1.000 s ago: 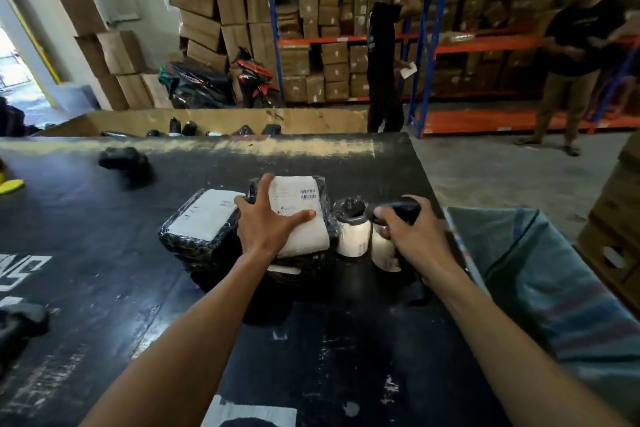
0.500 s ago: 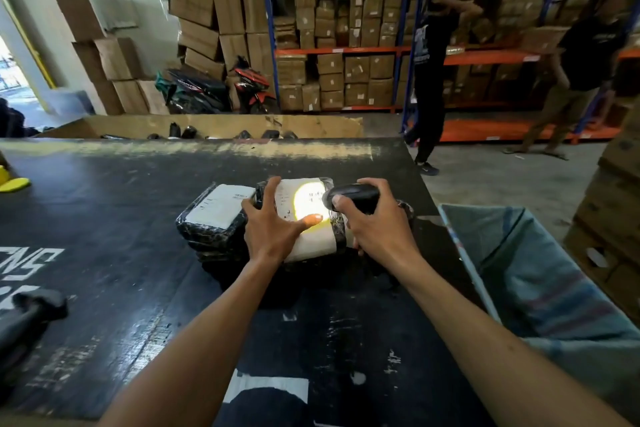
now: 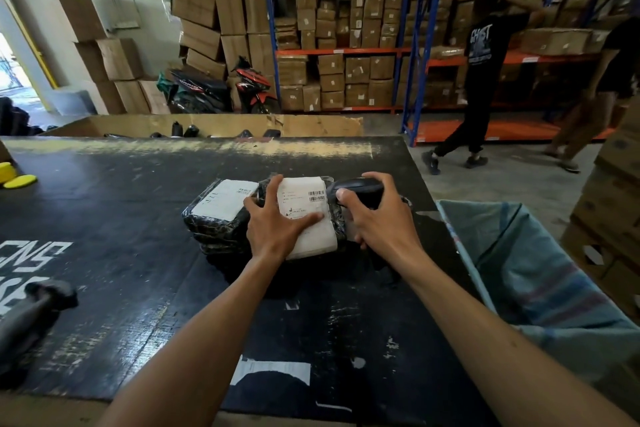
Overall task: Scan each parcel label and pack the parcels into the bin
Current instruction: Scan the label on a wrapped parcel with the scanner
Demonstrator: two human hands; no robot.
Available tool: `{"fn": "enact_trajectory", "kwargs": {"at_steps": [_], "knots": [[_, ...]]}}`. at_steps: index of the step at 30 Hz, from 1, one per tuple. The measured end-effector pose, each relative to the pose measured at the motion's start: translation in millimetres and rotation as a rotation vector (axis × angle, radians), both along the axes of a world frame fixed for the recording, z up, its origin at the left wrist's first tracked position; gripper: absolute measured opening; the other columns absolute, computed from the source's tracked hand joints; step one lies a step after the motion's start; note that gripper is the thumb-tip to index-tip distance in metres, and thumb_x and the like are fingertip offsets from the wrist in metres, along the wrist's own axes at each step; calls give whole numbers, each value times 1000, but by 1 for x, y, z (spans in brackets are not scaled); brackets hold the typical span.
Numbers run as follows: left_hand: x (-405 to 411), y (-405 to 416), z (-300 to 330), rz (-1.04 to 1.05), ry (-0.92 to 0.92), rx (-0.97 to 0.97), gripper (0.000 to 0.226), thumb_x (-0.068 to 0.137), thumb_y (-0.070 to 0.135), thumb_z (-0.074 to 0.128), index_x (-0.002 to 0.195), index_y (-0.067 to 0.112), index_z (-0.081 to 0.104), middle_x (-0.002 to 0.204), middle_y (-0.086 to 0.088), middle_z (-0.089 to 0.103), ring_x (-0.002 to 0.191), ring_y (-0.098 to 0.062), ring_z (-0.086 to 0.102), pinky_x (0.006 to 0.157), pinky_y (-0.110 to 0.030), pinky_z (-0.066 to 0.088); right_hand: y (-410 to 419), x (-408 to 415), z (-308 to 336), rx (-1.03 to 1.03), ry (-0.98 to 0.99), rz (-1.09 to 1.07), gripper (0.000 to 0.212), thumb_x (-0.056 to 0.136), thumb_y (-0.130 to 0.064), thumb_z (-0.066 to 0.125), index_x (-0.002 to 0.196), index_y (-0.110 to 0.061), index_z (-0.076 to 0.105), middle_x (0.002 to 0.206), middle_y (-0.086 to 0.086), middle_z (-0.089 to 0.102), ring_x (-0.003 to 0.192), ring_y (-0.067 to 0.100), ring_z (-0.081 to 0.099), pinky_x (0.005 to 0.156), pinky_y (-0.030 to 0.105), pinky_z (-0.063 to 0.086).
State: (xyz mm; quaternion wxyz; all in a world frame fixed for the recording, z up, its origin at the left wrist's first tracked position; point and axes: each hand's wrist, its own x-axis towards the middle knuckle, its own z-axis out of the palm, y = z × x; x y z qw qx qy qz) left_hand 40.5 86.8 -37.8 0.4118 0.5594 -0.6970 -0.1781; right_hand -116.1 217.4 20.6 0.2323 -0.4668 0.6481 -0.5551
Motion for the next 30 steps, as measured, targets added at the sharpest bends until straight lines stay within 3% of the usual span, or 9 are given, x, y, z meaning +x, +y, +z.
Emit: {"fn": "enact_trajectory", "kwargs": {"at_steps": [3, 6, 9, 15, 20, 22, 24, 26, 30], "knots": [[-2, 2, 2, -5, -7, 0, 102, 48, 83, 75, 135, 58, 31, 127, -12, 39, 93, -39, 63, 78, -44, 56, 3, 0, 1, -8, 14, -3, 53, 81, -61, 69, 124, -46, 41, 101, 5, 72, 75, 22, 74, 45, 21, 53], [-4, 3, 3, -8, -11, 1, 103, 48, 81, 77, 136, 57, 29, 131, -13, 38, 97, -41, 62, 78, -45, 55, 6, -1, 2, -22, -1, 0, 53, 82, -59, 71, 125, -45, 42, 99, 4, 71, 58, 10, 71, 44, 19, 52], [-5, 5, 5, -11, -10, -4, 103, 48, 81, 77, 136, 58, 28, 130, -12, 37, 96, -41, 62, 76, -45, 54, 7, -1, 2, -36, -1, -3, 54, 82, -60, 70, 125, -45, 41, 99, 3, 71, 54, 4, 70, 44, 18, 52], [0, 2, 6, 15, 6, 3, 99, 48, 82, 75, 133, 58, 30, 118, -6, 37, 85, -33, 59, 72, -37, 47, 5, 0, -9, -7, -24, -44, 58, 83, -59, 71, 131, -39, 44, 95, -1, 71, 52, 11, 72, 43, 20, 53], [20, -6, 5, 117, 106, 50, 96, 49, 78, 80, 130, 54, 35, 111, -3, 33, 78, -27, 49, 75, -38, 47, 1, -1, -50, 187, -11, -70, 55, 88, -58, 69, 129, -38, 40, 86, 0, 74, 51, 14, 72, 42, 22, 53], [28, -7, 3, 142, 132, 60, 95, 49, 77, 81, 129, 53, 37, 112, -3, 34, 79, -27, 49, 74, -36, 44, -1, -1, -78, 294, 32, -71, 56, 90, -57, 69, 131, -32, 42, 94, 3, 73, 58, 18, 74, 49, 30, 60], [34, -6, 1, 150, 135, 58, 95, 48, 77, 81, 129, 54, 37, 113, -4, 35, 80, -26, 49, 74, -35, 42, -2, -1, -108, 407, 70, -71, 63, 91, -58, 67, 138, -26, 40, 106, 8, 73, 78, 27, 77, 72, 44, 65], [39, -4, -4, 152, 152, 58, 95, 46, 78, 81, 128, 55, 38, 115, -5, 37, 82, -25, 49, 76, -35, 42, -5, 0, -132, 506, 94, -80, 70, 92, -59, 66, 145, -23, 36, 116, 15, 71, 98, 37, 74, 87, 52, 62], [43, 2, -9, 147, 177, 44, 95, 43, 79, 81, 126, 58, 37, 115, -4, 40, 82, -21, 46, 81, -30, 39, -10, 4, -157, 617, 132, -122, 76, 94, -60, 63, 150, -19, 31, 125, 18, 68, 104, 41, 73, 91, 52, 61]]}}
